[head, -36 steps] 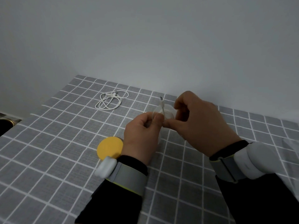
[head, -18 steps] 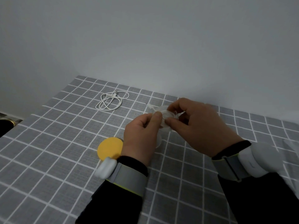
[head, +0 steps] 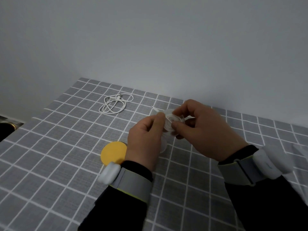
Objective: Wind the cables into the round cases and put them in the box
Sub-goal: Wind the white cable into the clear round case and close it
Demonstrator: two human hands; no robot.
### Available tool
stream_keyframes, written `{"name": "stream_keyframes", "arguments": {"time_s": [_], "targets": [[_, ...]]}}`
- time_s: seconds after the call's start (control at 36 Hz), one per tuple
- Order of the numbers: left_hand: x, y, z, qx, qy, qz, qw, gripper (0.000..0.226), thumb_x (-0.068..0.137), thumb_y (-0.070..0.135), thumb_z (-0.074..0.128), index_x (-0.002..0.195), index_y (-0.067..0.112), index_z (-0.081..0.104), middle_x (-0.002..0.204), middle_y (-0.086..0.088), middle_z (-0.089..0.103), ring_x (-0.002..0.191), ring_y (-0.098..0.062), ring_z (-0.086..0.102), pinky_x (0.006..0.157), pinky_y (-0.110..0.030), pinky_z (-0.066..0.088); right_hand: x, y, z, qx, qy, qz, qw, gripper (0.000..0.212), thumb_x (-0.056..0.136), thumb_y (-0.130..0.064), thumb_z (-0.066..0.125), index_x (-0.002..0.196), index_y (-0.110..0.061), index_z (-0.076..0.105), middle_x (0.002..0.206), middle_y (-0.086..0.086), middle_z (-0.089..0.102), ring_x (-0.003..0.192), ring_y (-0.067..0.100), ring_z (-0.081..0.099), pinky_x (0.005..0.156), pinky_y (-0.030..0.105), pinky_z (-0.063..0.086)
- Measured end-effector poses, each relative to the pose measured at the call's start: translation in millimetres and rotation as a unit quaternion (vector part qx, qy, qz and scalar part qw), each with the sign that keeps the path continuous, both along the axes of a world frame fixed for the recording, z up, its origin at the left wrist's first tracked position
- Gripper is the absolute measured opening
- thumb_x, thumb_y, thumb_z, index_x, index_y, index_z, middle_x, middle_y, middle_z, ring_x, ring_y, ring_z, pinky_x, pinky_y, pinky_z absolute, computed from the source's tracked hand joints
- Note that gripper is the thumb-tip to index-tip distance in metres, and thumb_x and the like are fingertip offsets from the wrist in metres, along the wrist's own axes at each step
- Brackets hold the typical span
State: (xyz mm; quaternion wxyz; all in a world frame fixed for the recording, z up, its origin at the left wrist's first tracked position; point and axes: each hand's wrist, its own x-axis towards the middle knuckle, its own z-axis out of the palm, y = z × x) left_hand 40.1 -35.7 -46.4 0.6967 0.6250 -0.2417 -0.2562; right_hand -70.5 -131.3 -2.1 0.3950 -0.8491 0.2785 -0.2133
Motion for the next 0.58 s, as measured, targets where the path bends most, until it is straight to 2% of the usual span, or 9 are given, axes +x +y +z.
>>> {"name": "stream_keyframes", "arguments": {"time_s": [0.06,0.14,0.25,0.33,0.39,0.5,0.58], "targets": [[-0.2,0.7,1.4,-0.001,0.0,0.001,1.0,0.022,0.096,0.028,0.062,0.086,0.016,0.078,0.079,0.0,0.077,0.079,-0.016,0.072,0.074,-0.036,0.058,0.2,0.8,0.4,-0.007,0.002,0.0,1.0,0.016,0.089,-0.021,0.07,0.099,-0.027,0.059,0.091,-0.007,0.071,0.069,0.006,0.073,0.073,0.039,0.062],[1.2,0.8,0.8,0.002,-0.001,0.009,1.0,0.023,0.094,0.029,0.065,0.081,0.015,0.078,0.076,-0.003,0.075,0.075,-0.019,0.069,0.074,-0.042,0.057,0.9,1.9,0.7,-0.014,0.001,0.001,1.0,0.017,0.089,-0.022,0.07,0.097,-0.028,0.058,0.091,-0.008,0.07,0.069,0.006,0.073,0.072,0.039,0.062],[2.9,-0.6,-3.0,-0.004,0.009,0.016,1.0,0.027,0.083,0.041,0.067,0.076,0.017,0.077,0.076,-0.009,0.074,0.075,-0.025,0.067,0.074,-0.048,0.055,1.7,1.8,0.9,-0.002,-0.002,0.011,1.0,0.018,0.089,-0.018,0.07,0.098,-0.026,0.056,0.094,-0.006,0.067,0.069,0.009,0.074,0.069,0.04,0.062],[3.6,-1.3,-4.6,-0.017,0.024,0.018,0.999,0.024,0.081,0.038,0.066,0.073,0.018,0.077,0.075,-0.009,0.073,0.073,-0.023,0.065,0.072,-0.045,0.053,2.4,2.5,-0.4,0.029,-0.019,0.017,0.999,0.02,0.089,-0.014,0.069,0.1,-0.022,0.054,0.096,-0.002,0.066,0.07,0.015,0.075,0.069,0.043,0.062],[4.2,-1.9,-4.8,-0.03,0.045,0.02,0.998,0.021,0.086,0.029,0.068,0.071,0.018,0.077,0.073,-0.007,0.073,0.072,-0.02,0.065,0.068,-0.038,0.052,3.4,3.1,-1.2,0.056,-0.037,0.019,0.998,0.024,0.089,-0.01,0.069,0.103,-0.02,0.051,0.096,0.002,0.066,0.07,0.019,0.075,0.067,0.044,0.063],[3.8,-3.0,-5.2,-0.036,0.069,0.026,0.997,0.024,0.093,0.018,0.064,0.074,0.015,0.078,0.077,-0.009,0.075,0.073,-0.019,0.067,0.069,-0.035,0.053,5.0,2.9,-4.2,0.156,-0.069,0.022,0.985,0.03,0.091,-0.005,0.066,0.113,-0.016,0.05,0.095,0.015,0.072,0.072,0.024,0.075,0.067,0.041,0.063],[2.8,-3.5,-3.5,-0.04,0.073,0.02,0.996,0.019,0.093,0.015,0.064,0.083,0.012,0.078,0.081,-0.01,0.076,0.075,-0.017,0.068,0.07,-0.033,0.055,3.6,-1.0,-6.4,0.148,-0.066,0.027,0.986,0.027,0.091,-0.005,0.067,0.115,-0.011,0.055,0.095,0.014,0.073,0.072,0.023,0.075,0.064,0.036,0.062]]}}
